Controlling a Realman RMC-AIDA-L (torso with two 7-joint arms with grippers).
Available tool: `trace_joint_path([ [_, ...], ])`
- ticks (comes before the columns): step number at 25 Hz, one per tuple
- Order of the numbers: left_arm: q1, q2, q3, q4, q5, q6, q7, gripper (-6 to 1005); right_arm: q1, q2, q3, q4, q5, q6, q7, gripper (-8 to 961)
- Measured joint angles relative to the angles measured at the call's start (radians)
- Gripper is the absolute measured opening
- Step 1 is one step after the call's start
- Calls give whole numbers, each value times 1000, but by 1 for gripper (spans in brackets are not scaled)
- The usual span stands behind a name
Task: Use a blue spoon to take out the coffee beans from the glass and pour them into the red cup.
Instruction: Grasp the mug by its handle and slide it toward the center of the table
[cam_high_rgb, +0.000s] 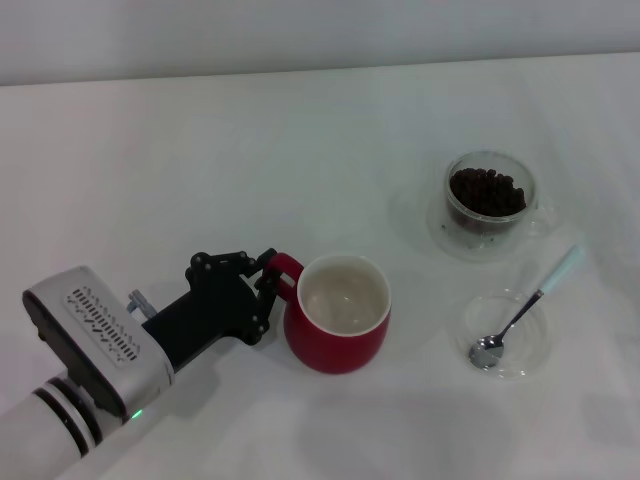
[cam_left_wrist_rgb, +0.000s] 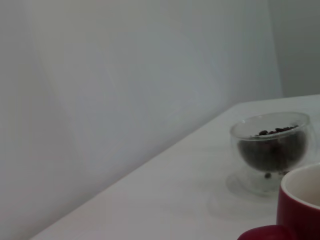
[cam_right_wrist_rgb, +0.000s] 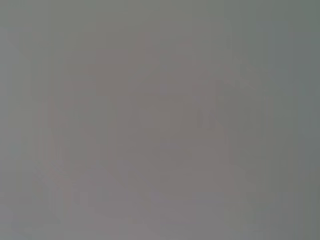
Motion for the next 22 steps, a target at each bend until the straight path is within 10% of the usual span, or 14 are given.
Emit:
trace_joint_path([
  [22,34,0,-1,7,26,37,2,258,-7,0,-12,-2,0,2,-1,858],
])
